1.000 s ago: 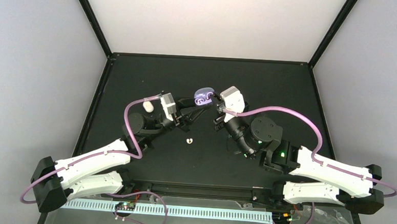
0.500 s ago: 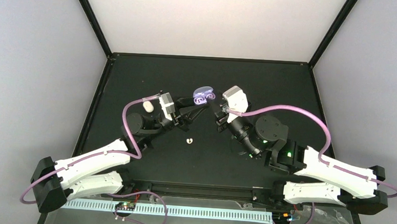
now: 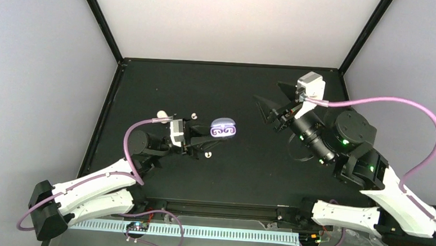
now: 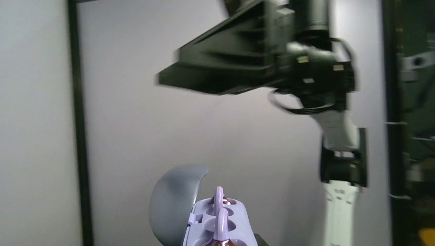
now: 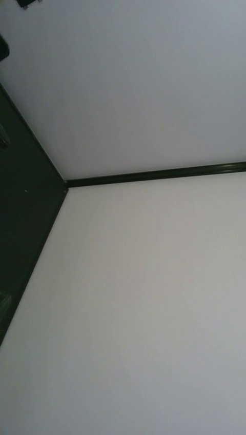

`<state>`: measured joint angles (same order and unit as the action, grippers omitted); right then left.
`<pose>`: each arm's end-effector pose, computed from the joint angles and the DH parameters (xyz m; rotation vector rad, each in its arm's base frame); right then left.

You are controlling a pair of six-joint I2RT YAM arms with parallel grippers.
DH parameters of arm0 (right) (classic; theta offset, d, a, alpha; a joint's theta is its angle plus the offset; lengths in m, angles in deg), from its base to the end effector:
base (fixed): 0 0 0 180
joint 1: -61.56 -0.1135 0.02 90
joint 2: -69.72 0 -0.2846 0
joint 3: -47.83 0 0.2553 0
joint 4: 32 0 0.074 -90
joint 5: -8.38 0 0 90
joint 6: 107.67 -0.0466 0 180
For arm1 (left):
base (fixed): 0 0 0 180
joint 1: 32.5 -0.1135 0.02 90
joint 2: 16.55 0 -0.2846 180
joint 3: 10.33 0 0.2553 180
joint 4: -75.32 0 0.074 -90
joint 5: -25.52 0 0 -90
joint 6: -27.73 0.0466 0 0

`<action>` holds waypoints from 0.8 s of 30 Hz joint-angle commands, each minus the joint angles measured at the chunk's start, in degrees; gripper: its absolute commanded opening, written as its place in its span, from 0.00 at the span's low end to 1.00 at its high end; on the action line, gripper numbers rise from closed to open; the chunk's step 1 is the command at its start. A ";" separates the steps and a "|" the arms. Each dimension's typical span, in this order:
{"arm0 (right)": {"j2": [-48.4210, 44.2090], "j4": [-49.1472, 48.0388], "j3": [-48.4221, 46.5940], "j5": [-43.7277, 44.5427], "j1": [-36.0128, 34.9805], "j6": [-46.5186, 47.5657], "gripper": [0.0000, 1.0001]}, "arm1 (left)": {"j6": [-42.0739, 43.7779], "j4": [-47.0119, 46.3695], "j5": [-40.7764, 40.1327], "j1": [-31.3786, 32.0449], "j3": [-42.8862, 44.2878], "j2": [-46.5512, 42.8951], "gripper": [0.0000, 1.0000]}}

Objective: Insert the wireless bluetooth earbuds into the charging case
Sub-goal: Place the earbud in the charging case, then close the charging case.

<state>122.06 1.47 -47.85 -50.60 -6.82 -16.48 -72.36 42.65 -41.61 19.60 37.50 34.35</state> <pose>0.0754 0.1251 0.5336 -0.4123 1.3896 0.5874 0.1068 -0.1667 0.3784 0.7577 0.8976 -1.1767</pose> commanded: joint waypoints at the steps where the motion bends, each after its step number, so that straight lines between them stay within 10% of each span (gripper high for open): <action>1: 1.35 12.79 -1.22 -17.32 9.79 -8.64 0.73 | -1.24 0.51 14.70 0.11 0.40 -2.62 0.02; 24: 4.09 17.85 1.68 -42.07 12.39 -7.78 0.73 | -0.55 8.16 20.06 0.11 6.26 -0.66 0.01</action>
<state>126.52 18.41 -46.62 -88.85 5.33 -25.07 -73.41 51.02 -21.96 19.60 41.40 33.34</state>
